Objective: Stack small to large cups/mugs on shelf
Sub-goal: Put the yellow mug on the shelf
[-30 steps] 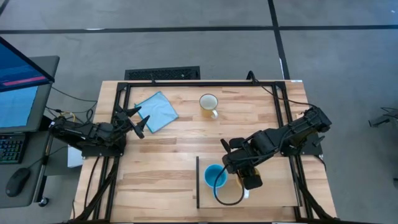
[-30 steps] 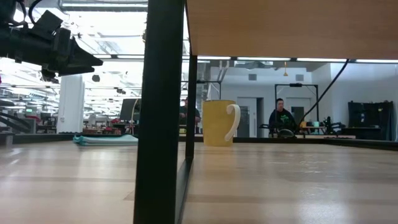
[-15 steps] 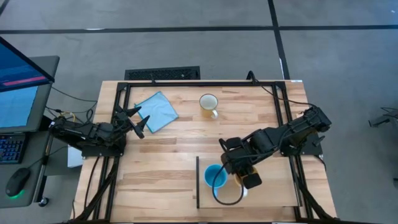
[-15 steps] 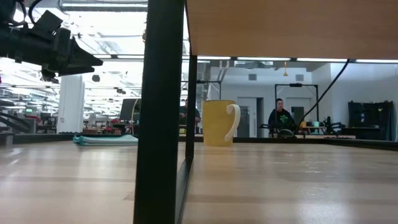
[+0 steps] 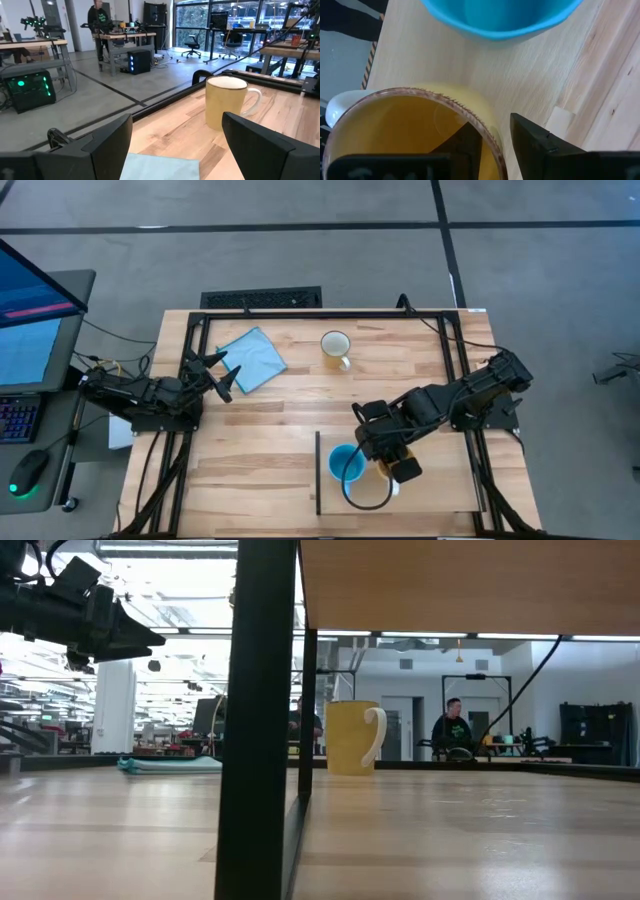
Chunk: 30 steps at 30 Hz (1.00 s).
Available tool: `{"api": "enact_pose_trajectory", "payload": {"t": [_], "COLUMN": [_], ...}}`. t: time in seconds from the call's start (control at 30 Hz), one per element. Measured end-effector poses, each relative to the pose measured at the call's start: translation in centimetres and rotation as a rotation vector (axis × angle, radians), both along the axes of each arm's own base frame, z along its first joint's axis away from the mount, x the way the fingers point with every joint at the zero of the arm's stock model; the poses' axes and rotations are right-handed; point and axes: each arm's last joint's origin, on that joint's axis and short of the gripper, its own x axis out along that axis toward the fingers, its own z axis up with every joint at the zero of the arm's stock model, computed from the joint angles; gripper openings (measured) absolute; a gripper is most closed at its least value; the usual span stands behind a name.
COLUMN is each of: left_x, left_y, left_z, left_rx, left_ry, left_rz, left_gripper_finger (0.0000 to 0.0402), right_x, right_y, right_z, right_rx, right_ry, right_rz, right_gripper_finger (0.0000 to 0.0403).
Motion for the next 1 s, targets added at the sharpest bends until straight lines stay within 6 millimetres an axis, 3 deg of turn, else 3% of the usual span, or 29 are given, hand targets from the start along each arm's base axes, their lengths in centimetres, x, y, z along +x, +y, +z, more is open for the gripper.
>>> {"api": "enact_pose_trajectory", "payload": {"t": [1.0], "left_x": [0.0], "left_y": [0.0], "left_z": [0.0], "left_rx": [0.0], "left_ry": [0.0], "left_rz": [0.0], "left_gripper_finger": [0.0302], "right_x": [-0.14], "right_y": [0.93], "right_z": [0.06], "right_rx": [0.021], "right_ry": [-0.02], "right_rz": [0.001], "right_gripper_finger": [0.0123]}}
